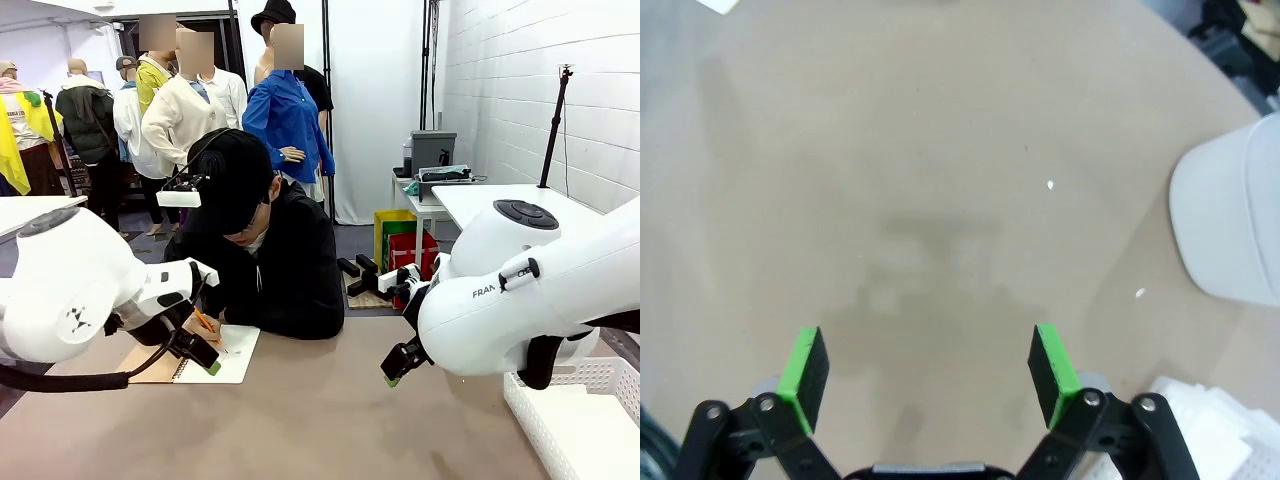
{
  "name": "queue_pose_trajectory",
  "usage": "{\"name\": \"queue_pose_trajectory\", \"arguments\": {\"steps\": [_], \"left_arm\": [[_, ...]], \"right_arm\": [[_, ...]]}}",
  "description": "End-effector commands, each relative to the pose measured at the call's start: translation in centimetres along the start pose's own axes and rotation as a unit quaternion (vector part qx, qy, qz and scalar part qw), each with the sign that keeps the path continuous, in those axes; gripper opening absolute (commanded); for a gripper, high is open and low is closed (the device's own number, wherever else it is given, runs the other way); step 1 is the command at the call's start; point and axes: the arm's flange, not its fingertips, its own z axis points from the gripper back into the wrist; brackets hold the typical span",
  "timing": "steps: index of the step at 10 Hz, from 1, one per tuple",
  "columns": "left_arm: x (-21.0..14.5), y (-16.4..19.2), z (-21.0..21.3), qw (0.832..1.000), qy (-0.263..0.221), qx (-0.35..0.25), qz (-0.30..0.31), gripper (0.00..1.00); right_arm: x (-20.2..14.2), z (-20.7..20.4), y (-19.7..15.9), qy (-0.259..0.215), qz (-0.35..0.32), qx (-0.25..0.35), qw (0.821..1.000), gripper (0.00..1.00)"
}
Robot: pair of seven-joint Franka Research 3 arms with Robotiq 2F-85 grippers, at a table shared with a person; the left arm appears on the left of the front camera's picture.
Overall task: Sort the paper based on its condition.
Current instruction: If a person hands you a paper, place it in the Organizing basket , and if it's crumpled, put it in the Trash can.
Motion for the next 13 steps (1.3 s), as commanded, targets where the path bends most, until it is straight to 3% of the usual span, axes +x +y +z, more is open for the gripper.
{"name": "queue_pose_trajectory", "arguments": {"steps": [1, 4, 7, 11, 13], "left_arm": [[-1.0, -0.1, 4.0, 0.999, -0.012, -0.033, -0.014, 1.0], [-0.4, -2.1, 9.8, 0.997, -0.023, -0.028, -0.065, 1.0], [0.8, -1.5, 15.2, 0.996, -0.046, 0.015, -0.072, 1.0], [1.6, 0.0, 21.7, 0.991, -0.084, 0.079, -0.064, 1.0], [1.5, 0.8, 22.3, 0.99, -0.105, 0.075, -0.063, 1.0]], "right_arm": [[0.7, 2.1, 0.8, 0.002, -0.025, -0.004, 1.0, 1.0], [2.4, 6.9, 3.9, 0.001, 0.029, 0.043, 0.999, 1.0], [4.2, 12.1, 7.0, -0.017, 0.085, 0.062, 0.994, 1.0], [5.5, 15.9, 8.1, -0.055, 0.106, 0.061, 0.991, 1.0], [5.3, 16.8, 7.7, -0.093, 0.117, 0.061, 0.987, 1.0]]}}
